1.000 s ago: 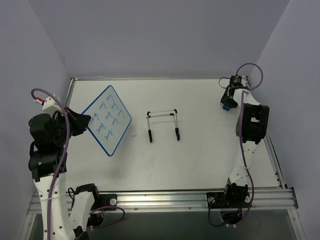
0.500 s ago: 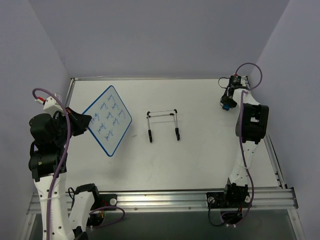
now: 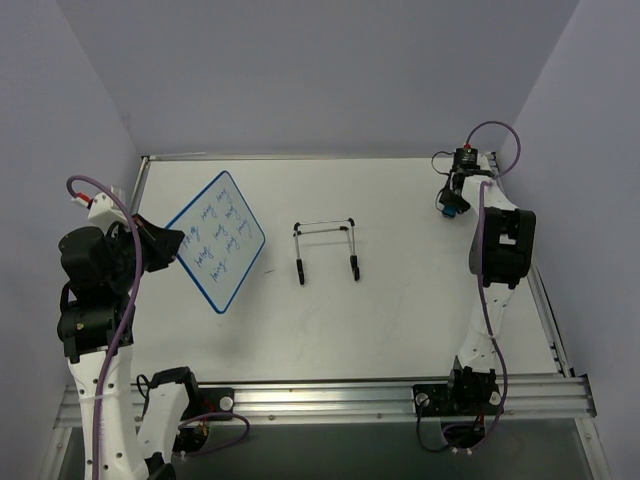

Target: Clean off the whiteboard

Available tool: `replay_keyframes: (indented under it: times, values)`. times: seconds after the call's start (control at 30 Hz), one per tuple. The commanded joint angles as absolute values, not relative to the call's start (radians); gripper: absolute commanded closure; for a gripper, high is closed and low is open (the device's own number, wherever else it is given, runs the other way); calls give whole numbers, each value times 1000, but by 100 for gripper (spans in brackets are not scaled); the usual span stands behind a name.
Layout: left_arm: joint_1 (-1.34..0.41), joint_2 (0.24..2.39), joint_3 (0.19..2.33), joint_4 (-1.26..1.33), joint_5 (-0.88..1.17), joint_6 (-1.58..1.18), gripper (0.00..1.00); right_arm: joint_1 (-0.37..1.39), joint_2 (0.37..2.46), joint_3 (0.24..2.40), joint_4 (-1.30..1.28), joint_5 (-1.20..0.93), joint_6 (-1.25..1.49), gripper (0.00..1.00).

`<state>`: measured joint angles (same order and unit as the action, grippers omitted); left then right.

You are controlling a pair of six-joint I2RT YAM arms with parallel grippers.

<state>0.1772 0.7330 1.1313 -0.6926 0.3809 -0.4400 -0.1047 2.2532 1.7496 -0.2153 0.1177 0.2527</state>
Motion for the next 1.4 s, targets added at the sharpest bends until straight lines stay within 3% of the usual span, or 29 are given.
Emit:
replay_keyframes:
  times: [0.0,0.33,0.67,0.87,1.1,1.37]
  values:
    - [172,712,1155,-574,426,-449,98,-75,2110,1752,-247,158,236,86]
    - [173,732,1238,-630,414,-448,98,76,1841,1710,-249,54,166,87]
    - [160,733,1287,-617,580,-469,98,451,1479,1485,-97,-127,199,87]
    - [137,707,1279,-620,649,-491,98,699,1280,1289,58,-114,284,88]
    - [129,664,1171,-467,828,-638,98,917,1210,1193,155,-37,321,88]
    - [121,638,1120,-411,847,-699,98,1132,1245,1183,265,93,299,89]
